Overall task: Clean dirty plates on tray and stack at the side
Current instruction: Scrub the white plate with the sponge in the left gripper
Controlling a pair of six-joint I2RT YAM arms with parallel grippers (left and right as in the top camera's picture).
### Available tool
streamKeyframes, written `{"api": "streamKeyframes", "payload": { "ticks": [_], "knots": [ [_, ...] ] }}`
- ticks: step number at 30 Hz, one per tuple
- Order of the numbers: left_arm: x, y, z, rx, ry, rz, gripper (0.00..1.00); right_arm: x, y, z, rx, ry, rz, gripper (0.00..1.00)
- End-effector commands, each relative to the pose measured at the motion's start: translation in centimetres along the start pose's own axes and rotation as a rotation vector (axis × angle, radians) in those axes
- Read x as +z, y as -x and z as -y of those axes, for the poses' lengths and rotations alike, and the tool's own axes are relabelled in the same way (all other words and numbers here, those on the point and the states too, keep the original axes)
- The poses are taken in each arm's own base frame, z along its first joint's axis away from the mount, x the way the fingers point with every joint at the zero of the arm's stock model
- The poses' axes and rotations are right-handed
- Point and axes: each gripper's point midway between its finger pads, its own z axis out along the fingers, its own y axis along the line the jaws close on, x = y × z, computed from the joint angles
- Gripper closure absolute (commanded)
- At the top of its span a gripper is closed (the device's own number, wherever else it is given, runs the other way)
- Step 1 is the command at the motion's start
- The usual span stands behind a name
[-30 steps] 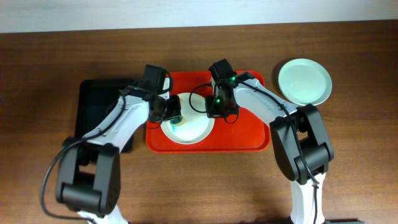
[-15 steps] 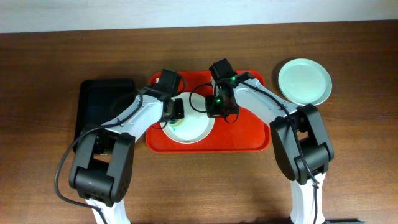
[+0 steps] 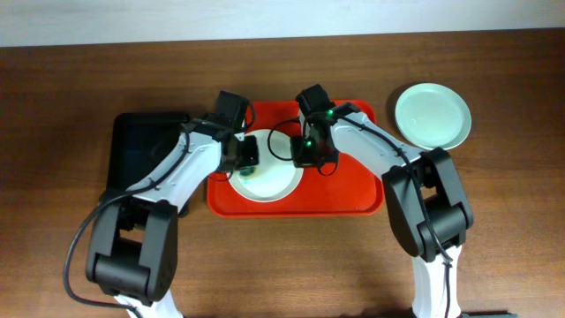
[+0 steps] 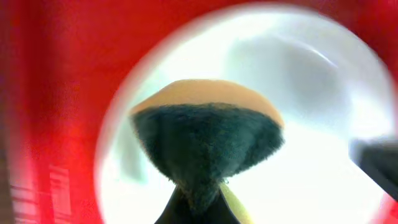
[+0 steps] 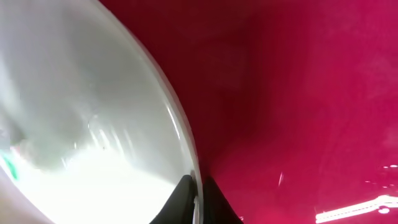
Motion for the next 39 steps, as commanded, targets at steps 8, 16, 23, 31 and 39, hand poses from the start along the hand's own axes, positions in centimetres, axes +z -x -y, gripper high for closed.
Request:
{"api": "streamKeyframes", "payload": {
  "ticks": [8,16,23,31,39],
  "knots": [
    [2.2,-3.4,-3.3,0.027,0.17,-0.065,1.0,0.8,-0.5,1.1,0.013,-0.036,-0.019,0.92],
    [-1.5,1.1,-11.1,0.045,0.667,0.181,1.0,0.8,-0.5,1.1,0.013,-0.036,-0.02,0.92],
    [-1.0,2.7,-3.7,0.02,0.256,0.146,1.0,0.8,-0.5,1.1,0.013,-0.036,-0.02,0.92],
    [0.1,1.6,3.9,0.01,-0.17,0.045,1.0,0.8,-0.5,1.1,0.012,-0.035,-0.017,0.92],
    [3.8,1.3,3.1,0.002,-0.143,0.013,1.0,0.8,-0.5,1.1,0.012,-0.035,-0.017,0.92]
  ]
}}
